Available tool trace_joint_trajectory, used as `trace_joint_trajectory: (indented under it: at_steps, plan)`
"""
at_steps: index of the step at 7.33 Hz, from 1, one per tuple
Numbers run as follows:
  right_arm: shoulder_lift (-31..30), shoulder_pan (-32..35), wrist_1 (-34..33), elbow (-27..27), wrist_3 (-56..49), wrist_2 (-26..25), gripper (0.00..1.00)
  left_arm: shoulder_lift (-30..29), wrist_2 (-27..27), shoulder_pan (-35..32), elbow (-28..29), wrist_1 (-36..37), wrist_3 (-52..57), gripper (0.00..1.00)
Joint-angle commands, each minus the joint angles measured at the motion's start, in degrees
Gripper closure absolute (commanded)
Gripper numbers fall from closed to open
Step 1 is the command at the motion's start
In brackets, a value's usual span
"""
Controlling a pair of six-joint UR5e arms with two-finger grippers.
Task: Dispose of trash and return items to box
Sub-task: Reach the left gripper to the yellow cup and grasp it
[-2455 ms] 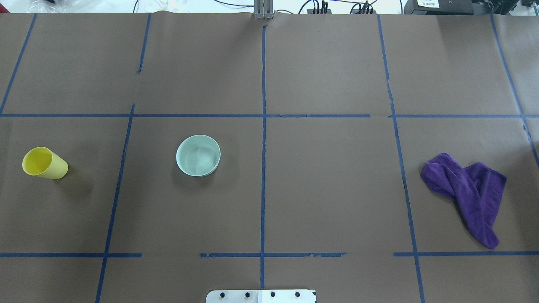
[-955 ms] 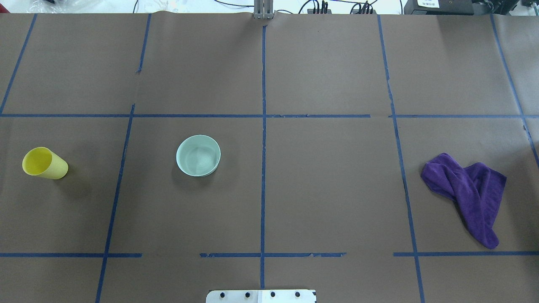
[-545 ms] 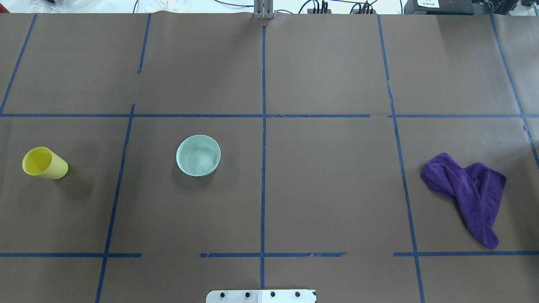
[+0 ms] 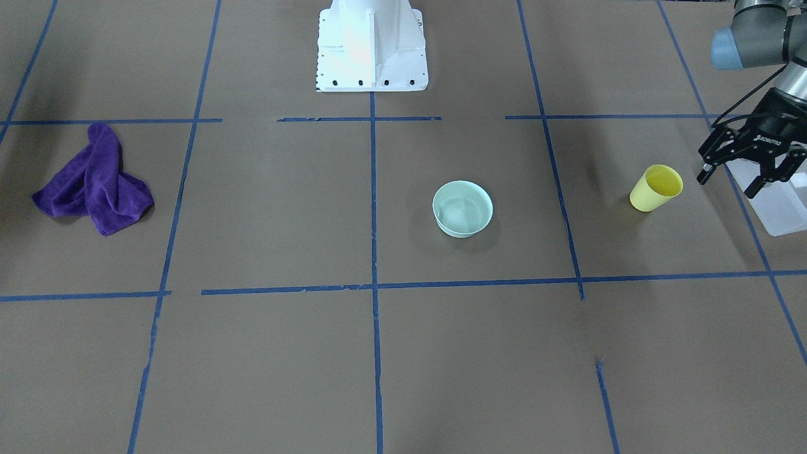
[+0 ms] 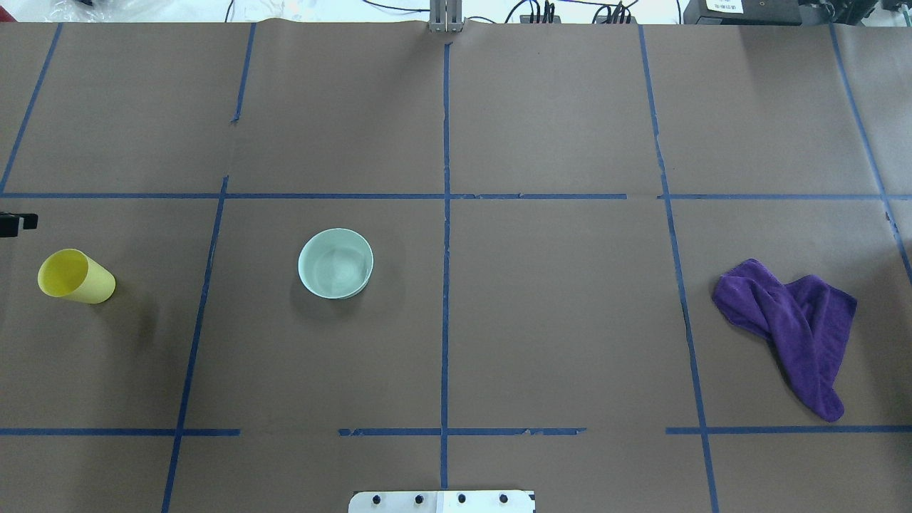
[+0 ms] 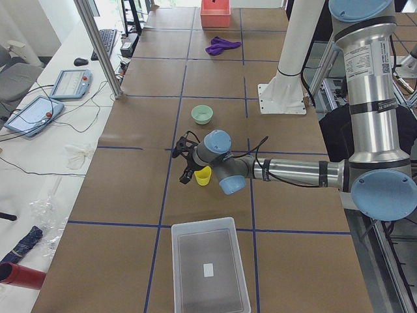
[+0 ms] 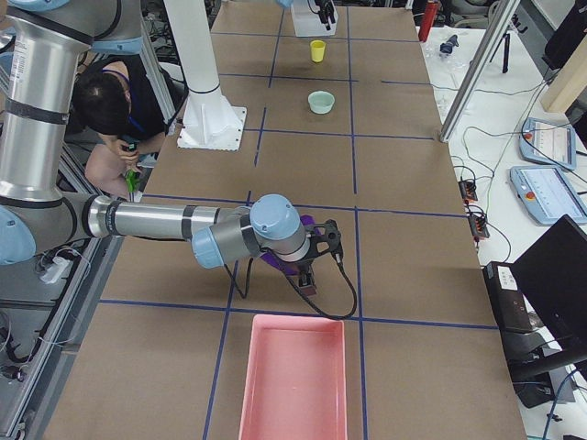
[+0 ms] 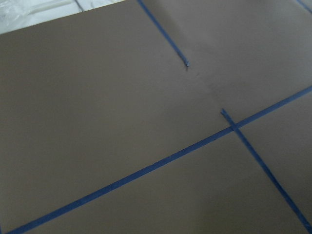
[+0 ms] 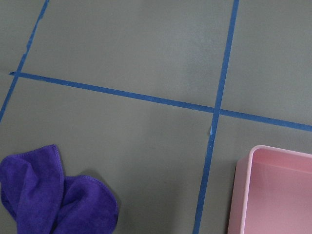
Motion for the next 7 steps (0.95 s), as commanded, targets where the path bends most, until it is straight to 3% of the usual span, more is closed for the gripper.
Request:
trace_joint_trajectory:
  at_steps: [1,5,6,7]
  plan:
    - [0.05,0.00,3.91,0.08,0.10,-0.13,0.00,0.57,7.55,7.72,0.77,-0.39,-10.16,0.28]
    - [-0.04,0.00,3.93,-0.01,0.10,-0.05,0.00,3.47,6.94,7.99,0.68,-2.23,-5.34,0.29]
    - [-0.04,0.00,3.93,-0.01,0.10,0.04,0.00,3.65,6.94,8.16,0.77,-2.50,-5.42,0.53]
    - [-0.04,0.00,4.02,-0.01,0.10,0.04,0.00,3.56,6.94,8.60,0.95,-2.50,-5.34,1.00]
